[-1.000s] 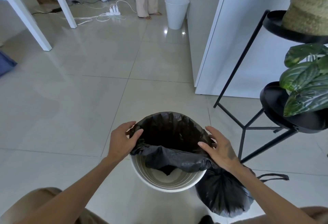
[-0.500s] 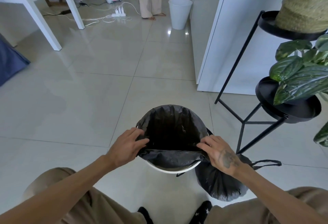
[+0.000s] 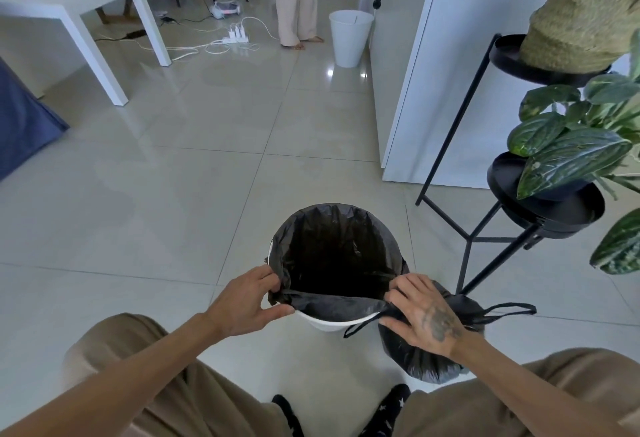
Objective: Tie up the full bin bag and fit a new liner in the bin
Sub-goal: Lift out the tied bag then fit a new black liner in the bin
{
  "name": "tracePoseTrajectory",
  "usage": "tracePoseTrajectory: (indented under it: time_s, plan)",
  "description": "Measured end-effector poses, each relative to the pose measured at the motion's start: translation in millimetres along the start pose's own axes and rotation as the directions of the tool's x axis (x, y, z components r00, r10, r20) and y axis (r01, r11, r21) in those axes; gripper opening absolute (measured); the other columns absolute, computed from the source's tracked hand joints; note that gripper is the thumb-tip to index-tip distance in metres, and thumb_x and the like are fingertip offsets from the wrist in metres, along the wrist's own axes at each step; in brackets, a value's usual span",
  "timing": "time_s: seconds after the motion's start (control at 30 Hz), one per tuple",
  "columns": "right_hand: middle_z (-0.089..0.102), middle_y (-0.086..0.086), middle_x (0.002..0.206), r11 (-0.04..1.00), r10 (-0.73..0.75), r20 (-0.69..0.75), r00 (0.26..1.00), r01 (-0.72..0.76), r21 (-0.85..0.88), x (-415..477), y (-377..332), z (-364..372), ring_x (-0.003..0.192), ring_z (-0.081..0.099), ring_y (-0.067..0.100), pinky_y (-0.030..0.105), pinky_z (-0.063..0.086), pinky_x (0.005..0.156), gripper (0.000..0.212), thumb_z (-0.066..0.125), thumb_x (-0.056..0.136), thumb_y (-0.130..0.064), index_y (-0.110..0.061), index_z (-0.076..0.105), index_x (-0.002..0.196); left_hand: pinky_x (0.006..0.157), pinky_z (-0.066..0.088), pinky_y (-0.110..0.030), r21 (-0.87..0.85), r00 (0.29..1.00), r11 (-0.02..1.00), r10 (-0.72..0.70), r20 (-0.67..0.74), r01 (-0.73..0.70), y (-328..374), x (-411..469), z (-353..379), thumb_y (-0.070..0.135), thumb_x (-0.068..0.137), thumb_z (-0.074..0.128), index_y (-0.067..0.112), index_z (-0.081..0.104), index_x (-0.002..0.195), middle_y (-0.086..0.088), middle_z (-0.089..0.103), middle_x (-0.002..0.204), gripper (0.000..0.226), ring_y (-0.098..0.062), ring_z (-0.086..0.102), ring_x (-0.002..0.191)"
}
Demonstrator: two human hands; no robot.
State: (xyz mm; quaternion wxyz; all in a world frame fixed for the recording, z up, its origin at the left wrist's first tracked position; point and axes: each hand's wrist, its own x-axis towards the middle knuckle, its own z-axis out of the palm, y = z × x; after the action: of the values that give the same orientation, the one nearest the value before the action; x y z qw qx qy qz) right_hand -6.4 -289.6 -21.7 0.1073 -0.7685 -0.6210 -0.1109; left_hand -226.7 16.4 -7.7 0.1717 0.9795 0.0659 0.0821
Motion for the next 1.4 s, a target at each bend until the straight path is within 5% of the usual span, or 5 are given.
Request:
tracePoseTrajectory:
  time_s: [0.4,0.7,0.93,1.2,1.4]
  plan:
    - [0.068,-0.01,0.086,0.994,0.084,0.017,0.996,-0.083,-0.066,-18,-21,4,0.087,0.059,0.019,0.04,0.044,0.094,0.051,0.05,0.092,-0.067,-0.024,0.077,0.089,0.07,0.039,-0.018,-0.051,0.915,0.924,-0.367,0.17,0.38,30,-15,0,0.088,0.075,0.025,0.027,0.078,0.107,0.009,0.065,0.098,0.087,-0.008,0.057,0.088]
    - [0.056,-0.012,0.078,0.757,0.591,0.344,0.729,-0.649,0.076,11,-59,-4,0.082,0.053,0.015,0.037,0.044,0.09,0.1,-0.009,0.077,-0.086,-0.025,0.07,0.069,0.054,0.034,-0.021,-0.143,0.75,0.749,-0.593,0.293,0.647,55,-8,12,0.076,0.085,0.045,0.02,0.045,0.05,0.005,0.041,0.049,0.066,-0.01,0.044,0.049]
    - [0.061,-0.009,0.11,0.611,0.661,0.433,0.614,-0.774,0.165,11,-63,17,0.108,0.06,0.016,0.039,0.049,0.094,0.11,0.007,0.056,-0.102,-0.032,0.076,0.107,0.091,0.054,-0.036,-0.108,0.678,0.711,-0.597,0.429,0.695,56,-4,20,0.093,0.067,0.037,0.025,0.067,0.128,-0.003,0.071,0.123,0.096,-0.024,0.067,0.106]
    - [0.06,-0.013,0.127,0.407,0.575,0.591,0.566,-0.824,0.393,1,-66,15,0.117,0.056,0.012,0.032,0.049,0.101,0.08,0.056,0.065,-0.087,-0.033,0.07,0.121,0.098,0.047,-0.036,-0.119,0.591,0.682,-0.517,0.619,0.722,52,-11,23,0.099,0.06,0.038,0.023,0.038,0.151,-0.015,0.057,0.141,0.118,-0.028,0.058,0.122]
    - [0.071,0.0,0.098,0.148,0.779,0.467,0.417,-0.847,0.51,3,-51,4,0.093,0.067,0.017,0.023,0.048,0.08,0.003,0.077,0.084,-0.019,-0.022,0.077,0.085,0.068,0.056,-0.032,-0.299,0.618,0.541,-0.685,0.384,0.786,30,-14,1,0.076,0.072,0.065,0.003,0.072,0.105,-0.01,0.077,0.098,0.08,-0.015,0.074,0.065]
